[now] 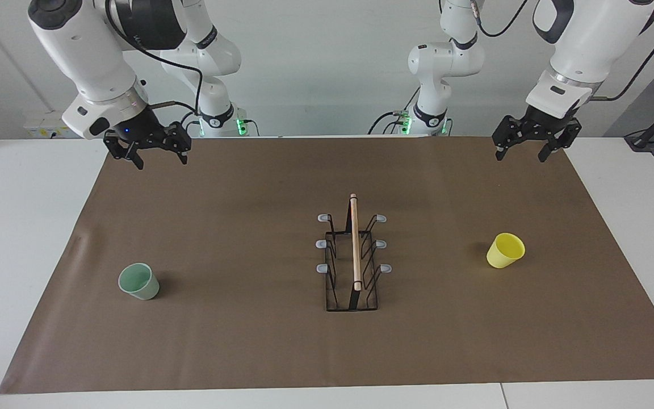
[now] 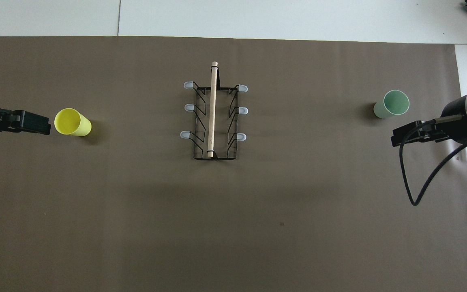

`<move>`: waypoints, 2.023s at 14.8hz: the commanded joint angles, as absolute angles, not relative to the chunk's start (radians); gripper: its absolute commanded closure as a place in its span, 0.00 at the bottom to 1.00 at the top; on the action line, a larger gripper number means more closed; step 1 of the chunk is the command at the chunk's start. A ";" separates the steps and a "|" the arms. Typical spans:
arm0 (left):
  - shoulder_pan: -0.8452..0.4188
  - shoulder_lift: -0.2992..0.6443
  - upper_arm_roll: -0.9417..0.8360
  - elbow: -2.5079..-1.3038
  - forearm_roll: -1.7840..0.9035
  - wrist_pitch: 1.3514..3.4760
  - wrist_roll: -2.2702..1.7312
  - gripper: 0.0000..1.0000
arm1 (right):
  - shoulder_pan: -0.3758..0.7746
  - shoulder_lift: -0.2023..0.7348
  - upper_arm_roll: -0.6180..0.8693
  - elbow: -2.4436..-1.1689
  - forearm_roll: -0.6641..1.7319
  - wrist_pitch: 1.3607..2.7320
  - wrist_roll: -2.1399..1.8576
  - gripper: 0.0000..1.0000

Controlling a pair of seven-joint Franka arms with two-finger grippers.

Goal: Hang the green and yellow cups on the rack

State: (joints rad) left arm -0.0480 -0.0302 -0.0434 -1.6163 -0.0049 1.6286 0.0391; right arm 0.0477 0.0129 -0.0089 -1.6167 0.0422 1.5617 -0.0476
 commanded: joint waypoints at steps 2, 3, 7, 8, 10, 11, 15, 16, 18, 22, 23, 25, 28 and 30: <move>-0.060 -0.048 -0.034 -1.637 -0.023 1.640 0.052 0.00 | 0.035 0.015 0.005 -1.614 0.034 1.554 -0.034 0.00; -0.060 -0.048 -0.034 -1.638 -0.023 1.638 0.054 0.00 | 0.035 0.015 0.005 -1.614 0.034 1.554 -0.034 0.00; -0.061 -0.049 -0.034 -1.640 -0.023 1.626 0.049 0.00 | 0.035 0.015 0.005 -1.614 0.034 1.554 -0.034 0.00; -0.061 -0.049 -0.034 -1.640 -0.023 1.612 0.049 0.00 | 0.035 0.015 0.005 -1.614 0.034 1.554 -0.034 0.00; -0.061 -0.051 -0.034 -1.643 -0.023 1.604 0.045 0.00 | 0.035 0.015 0.005 -1.614 0.034 1.554 -0.034 0.00; -0.063 -0.054 -0.034 -1.649 -0.023 1.617 0.041 0.00 | 0.035 0.015 0.005 -1.614 0.034 1.554 -0.034 0.00; -0.048 -0.060 -0.032 -1.683 -0.035 1.667 0.026 0.00 | 0.035 0.015 0.005 -1.614 0.034 1.554 -0.034 0.00; -0.040 -0.051 -0.026 -1.678 -0.049 1.670 0.025 0.00 | 0.035 0.015 0.005 -1.614 0.034 1.554 -0.034 0.00; -0.038 -0.046 -0.026 -1.686 -0.051 1.698 0.017 0.00 | 0.035 0.015 0.005 -1.614 0.034 1.554 -0.034 0.00; -0.037 0.003 -0.025 -1.678 -0.066 1.723 -0.083 0.00 | 0.035 0.015 0.005 -1.614 0.034 1.554 -0.034 0.00; -0.035 0.021 -0.025 -1.684 -0.066 1.747 -0.133 0.00 | 0.035 0.015 0.005 -1.614 0.034 1.554 -0.034 0.00; -0.029 0.061 -0.023 -1.677 -0.069 1.782 -0.230 0.00 | 0.035 0.015 0.005 -1.614 0.034 1.554 -0.034 0.00; 0.029 0.086 -0.012 -1.671 -0.156 1.757 -0.365 0.00 | 0.035 0.015 0.005 -1.614 0.034 1.554 -0.034 0.00; 0.026 0.083 -0.011 -1.671 -0.155 1.683 -0.464 0.00 | 0.037 0.015 0.005 -1.614 0.035 1.552 -0.034 0.00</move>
